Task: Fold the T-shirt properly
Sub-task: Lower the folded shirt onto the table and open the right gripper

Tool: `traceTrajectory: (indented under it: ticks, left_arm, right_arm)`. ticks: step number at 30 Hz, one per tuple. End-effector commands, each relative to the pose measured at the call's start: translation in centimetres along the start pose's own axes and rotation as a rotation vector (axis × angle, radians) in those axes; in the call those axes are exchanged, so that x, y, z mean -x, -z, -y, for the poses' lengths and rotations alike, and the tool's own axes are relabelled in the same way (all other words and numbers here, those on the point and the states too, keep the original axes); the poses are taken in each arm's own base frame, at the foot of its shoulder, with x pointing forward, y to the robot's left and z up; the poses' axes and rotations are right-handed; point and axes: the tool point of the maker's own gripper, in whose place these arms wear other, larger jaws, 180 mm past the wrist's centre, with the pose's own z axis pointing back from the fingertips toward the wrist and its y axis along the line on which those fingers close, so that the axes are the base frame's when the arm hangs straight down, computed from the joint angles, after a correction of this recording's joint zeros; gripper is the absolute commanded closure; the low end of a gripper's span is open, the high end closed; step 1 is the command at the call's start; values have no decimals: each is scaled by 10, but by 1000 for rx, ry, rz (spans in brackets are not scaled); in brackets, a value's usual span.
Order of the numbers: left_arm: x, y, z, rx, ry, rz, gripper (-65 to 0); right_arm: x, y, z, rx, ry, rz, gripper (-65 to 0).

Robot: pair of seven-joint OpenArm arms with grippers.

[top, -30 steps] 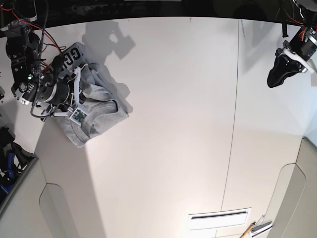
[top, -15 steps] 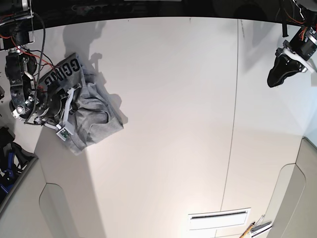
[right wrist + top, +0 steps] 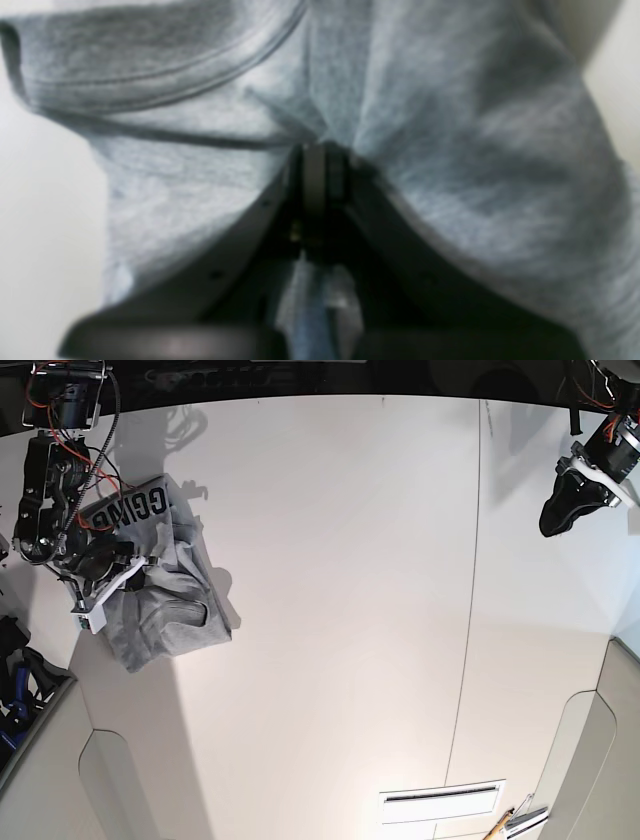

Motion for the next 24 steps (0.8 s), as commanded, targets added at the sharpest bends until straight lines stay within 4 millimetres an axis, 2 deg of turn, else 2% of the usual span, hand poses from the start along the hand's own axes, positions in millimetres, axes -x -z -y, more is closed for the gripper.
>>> traceTrajectory:
  ticks: [1, 7, 15, 19, 24]
  left_arm:
    - [-12, -2, 6, 25, 29, 36, 0]
    - [-12, -2, 6, 25, 30, 36, 0]
    - [-12, -2, 6, 25, 30, 35, 0]
    - [-12, -2, 6, 25, 30, 35, 0]
    - [-12, -2, 6, 24, 30, 35, 0]
  right_arm:
    - [53, -6, 34, 127, 14, -210, 0]
    - [56, -20, 55, 118, 144, -175, 0]
    - [53, -30, 51, 69, 171, -156, 0]
    - [33, -40, 49, 84, 129, -96, 0]
    - [-5, -61, 42, 105, 63, 30, 0]
